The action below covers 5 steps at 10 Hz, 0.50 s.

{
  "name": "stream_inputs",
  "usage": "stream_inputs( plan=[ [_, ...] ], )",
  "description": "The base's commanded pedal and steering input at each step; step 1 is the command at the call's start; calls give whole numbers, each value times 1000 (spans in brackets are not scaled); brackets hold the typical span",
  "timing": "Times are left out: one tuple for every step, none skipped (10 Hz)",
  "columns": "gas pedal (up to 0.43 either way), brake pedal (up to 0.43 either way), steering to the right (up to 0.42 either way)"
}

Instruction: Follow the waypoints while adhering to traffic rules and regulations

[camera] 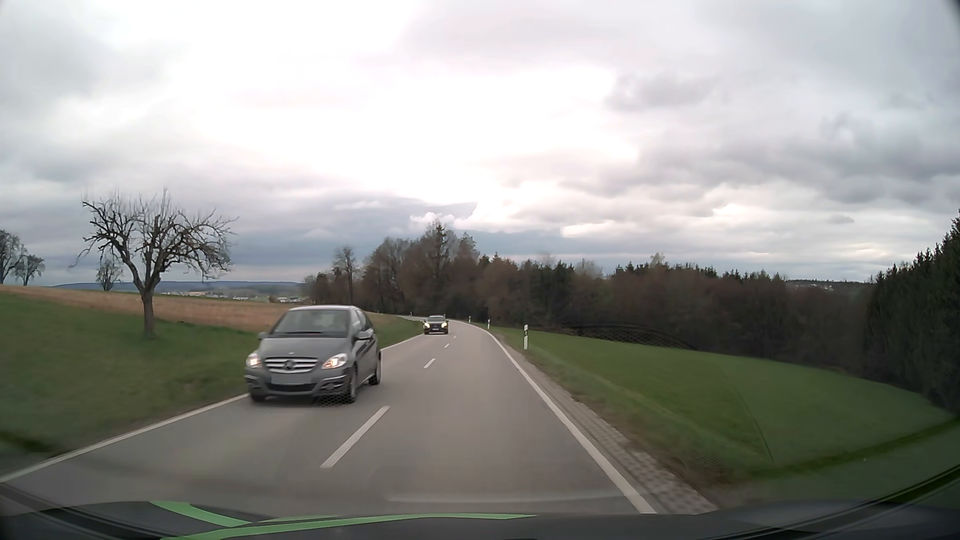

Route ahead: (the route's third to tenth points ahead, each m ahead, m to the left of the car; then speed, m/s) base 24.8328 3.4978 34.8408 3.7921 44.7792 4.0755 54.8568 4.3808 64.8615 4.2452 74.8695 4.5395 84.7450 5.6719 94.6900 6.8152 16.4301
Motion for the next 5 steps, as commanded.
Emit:
stream_inputs(
  plan=[
    [0, 0, 0],
    [0, 0, 0],
    [0, 0, 0],
    [0, 0, 0],
    [0, 0, 0]
  ],
)
